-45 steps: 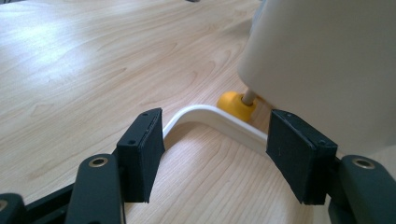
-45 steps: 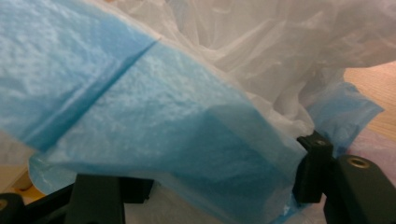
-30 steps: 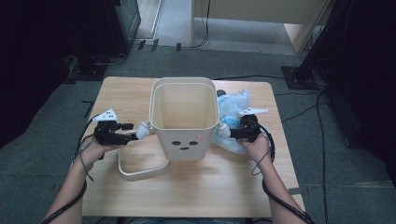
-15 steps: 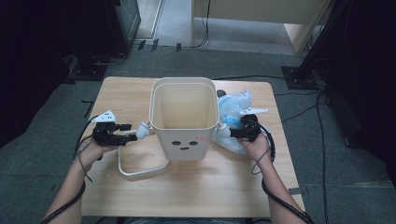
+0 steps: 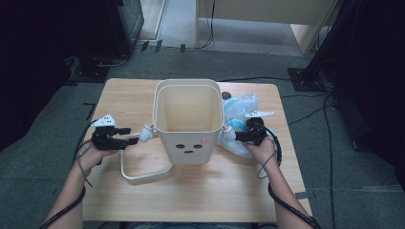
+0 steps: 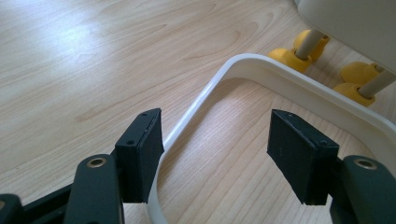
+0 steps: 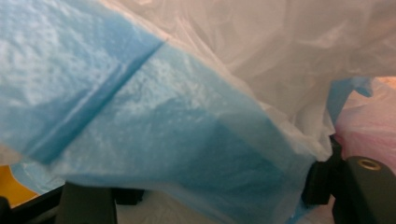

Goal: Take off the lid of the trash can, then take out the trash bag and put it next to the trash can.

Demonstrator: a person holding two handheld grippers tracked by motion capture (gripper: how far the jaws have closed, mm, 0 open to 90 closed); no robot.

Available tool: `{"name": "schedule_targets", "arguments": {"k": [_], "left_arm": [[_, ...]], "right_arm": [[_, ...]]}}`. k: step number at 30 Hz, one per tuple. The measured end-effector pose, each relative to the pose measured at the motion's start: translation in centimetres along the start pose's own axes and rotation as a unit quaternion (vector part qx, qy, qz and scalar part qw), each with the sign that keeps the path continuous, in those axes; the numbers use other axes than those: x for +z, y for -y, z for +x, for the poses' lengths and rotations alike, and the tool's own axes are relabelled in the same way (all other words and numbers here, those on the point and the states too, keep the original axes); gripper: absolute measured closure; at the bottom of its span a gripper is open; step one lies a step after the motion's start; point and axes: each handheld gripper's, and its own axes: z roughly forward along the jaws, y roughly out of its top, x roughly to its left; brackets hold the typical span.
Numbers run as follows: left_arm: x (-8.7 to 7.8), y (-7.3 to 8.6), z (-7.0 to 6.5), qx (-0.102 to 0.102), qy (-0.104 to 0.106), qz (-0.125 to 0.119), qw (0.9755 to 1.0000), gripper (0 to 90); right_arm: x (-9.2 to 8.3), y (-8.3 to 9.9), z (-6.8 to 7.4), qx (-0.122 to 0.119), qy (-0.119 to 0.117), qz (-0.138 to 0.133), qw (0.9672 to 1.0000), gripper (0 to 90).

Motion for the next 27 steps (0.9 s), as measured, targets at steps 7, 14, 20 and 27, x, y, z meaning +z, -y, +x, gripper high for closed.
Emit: {"name": "schedule_targets", "arguments": {"k": [7,14,20,27], "left_arm": [[0.0,0.5,0.5,-0.004,-0.004,-0.001,1.0,35.2],[0.1,0.9,0.8,-0.006,-0.005,-0.002,1.0,35.2],[0.2,1.2,1.0,-0.007,-0.007,0.003,1.0,35.3],[0.4,1.5,1.2,-0.004,-0.01,0.005,0.9999,35.3]], "right_arm": [[0.1,0.1,0.1,-0.001,0.001,-0.001,1.0,32.9],[0.1,0.0,0.1,-0.002,0.001,0.0,1.0,32.5],[0.2,0.0,0.2,-0.003,0.003,0.002,1.0,32.3],[0.2,0.1,0.2,-0.004,0.003,0.002,1.0,32.2]]}}
